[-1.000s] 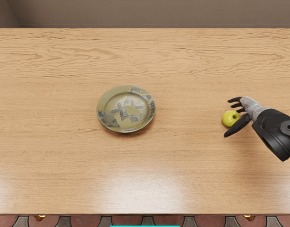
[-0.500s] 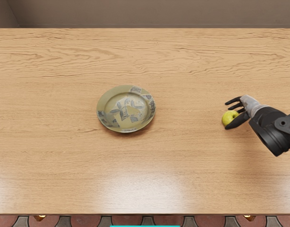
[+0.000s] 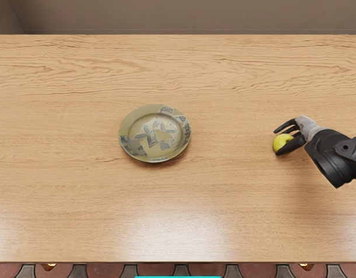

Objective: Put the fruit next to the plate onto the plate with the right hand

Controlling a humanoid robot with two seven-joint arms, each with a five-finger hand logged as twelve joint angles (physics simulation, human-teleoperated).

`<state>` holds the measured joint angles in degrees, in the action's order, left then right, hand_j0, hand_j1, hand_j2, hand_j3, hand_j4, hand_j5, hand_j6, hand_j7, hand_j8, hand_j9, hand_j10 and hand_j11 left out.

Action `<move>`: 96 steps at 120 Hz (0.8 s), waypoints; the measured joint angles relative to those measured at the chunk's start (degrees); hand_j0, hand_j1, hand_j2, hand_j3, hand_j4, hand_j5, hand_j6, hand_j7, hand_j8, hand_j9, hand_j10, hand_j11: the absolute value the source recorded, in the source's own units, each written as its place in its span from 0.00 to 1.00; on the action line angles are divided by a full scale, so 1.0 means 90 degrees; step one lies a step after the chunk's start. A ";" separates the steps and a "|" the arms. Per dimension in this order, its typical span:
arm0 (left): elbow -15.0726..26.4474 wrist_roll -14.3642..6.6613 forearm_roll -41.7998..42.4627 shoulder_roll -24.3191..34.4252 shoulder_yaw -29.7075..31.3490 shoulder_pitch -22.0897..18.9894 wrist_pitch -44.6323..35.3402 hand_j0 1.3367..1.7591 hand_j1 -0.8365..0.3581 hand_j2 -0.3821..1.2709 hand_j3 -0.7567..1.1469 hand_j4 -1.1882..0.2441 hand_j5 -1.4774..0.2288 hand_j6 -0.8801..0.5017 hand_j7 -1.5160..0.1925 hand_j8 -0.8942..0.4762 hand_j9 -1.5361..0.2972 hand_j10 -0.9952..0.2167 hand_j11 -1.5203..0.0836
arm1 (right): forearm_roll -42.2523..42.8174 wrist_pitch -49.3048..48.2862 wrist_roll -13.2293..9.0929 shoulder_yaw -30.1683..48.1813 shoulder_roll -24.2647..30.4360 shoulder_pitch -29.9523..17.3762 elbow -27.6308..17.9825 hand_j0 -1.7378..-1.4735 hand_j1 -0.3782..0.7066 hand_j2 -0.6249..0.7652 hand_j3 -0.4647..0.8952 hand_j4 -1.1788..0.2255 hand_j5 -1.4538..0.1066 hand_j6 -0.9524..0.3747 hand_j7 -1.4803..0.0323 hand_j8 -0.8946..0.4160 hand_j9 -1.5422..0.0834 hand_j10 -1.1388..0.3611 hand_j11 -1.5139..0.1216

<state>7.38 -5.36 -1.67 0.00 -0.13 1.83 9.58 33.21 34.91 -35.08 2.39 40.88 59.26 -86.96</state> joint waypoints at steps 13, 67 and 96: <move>0.0000 0.0000 0.0000 0.0000 -0.0001 -0.0001 0.0000 0.76 0.76 0.26 0.40 0.67 0.69 0.47 0.71 0.48 0.67 0.63 0.76 | -0.0030 0.0004 0.0005 0.0095 0.0001 0.0002 0.0002 0.32 0.57 0.64 0.34 0.34 0.32 0.35 0.37 0.39 0.36 0.39 0.26; 0.0000 0.0000 0.0000 0.0000 -0.0002 0.0001 0.0000 0.76 0.76 0.26 0.40 0.67 0.69 0.47 0.71 0.48 0.67 0.63 0.76 | -0.0394 -0.0004 0.0018 0.0559 -0.0416 0.0545 -0.0074 0.31 0.51 0.67 0.34 0.32 0.25 0.32 0.32 0.36 0.29 0.33 0.25; 0.0000 0.0000 0.0000 0.0000 0.0001 -0.0005 0.0000 0.76 0.76 0.26 0.40 0.67 0.69 0.47 0.71 0.48 0.67 0.63 0.76 | -0.0696 -0.0004 0.0021 0.0931 -0.1226 0.0929 -0.0069 0.30 0.62 0.86 0.34 0.32 0.25 0.34 0.32 0.37 0.30 0.34 0.27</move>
<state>7.38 -5.36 -1.67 0.00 -0.12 1.78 9.58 26.95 34.87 -34.89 10.77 29.84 67.62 -87.58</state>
